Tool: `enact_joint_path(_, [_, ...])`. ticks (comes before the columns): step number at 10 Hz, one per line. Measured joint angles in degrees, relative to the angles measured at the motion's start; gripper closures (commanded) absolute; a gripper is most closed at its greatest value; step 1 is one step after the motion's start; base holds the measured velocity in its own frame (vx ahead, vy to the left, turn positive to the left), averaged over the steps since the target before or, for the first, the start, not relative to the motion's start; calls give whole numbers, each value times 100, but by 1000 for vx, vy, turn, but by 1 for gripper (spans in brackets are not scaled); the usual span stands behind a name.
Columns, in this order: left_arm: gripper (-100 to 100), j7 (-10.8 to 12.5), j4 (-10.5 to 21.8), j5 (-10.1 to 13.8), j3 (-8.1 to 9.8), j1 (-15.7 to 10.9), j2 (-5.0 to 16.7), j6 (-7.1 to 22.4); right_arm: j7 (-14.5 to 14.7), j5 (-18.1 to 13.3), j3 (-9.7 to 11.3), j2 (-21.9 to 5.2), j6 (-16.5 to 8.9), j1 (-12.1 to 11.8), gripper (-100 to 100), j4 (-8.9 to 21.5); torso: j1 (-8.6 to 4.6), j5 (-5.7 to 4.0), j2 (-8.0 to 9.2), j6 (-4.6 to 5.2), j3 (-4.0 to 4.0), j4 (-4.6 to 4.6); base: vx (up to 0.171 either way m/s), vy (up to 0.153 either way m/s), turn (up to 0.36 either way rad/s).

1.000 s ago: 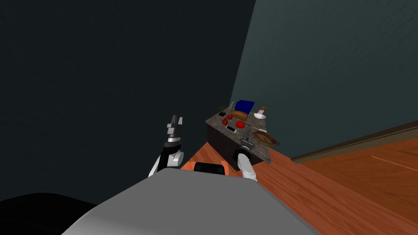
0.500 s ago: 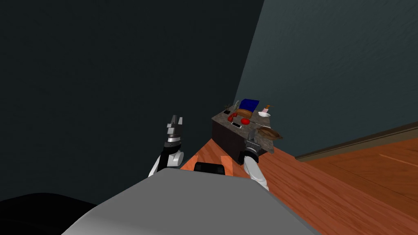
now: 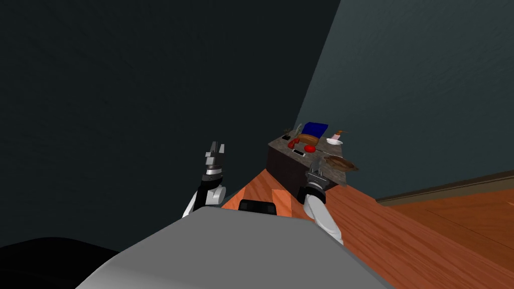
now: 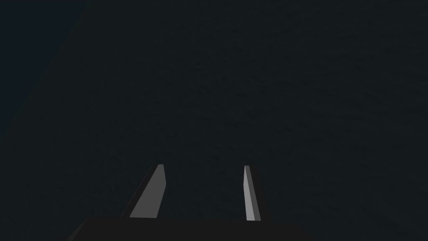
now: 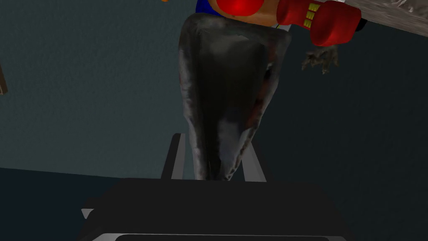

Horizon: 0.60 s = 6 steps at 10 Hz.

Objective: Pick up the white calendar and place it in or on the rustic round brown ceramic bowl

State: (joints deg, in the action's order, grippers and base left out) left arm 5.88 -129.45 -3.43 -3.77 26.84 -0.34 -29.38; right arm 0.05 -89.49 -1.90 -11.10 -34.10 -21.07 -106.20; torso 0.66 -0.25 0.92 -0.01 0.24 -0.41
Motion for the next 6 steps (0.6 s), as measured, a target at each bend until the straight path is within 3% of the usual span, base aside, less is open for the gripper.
enact_joint_path(3, [0,0,0,0,1,1,1,0,356,502,2,-35,-125,-219,100,-552,-36,-6,-10,1,-3,3,-69,53,128])
enact_joint_path(6, [0,0,0,0,2,1,2,0,608,881,-40,-37,-211,-363,100,-932,-59,-9,-21,7,-7,5,-35,7,135])
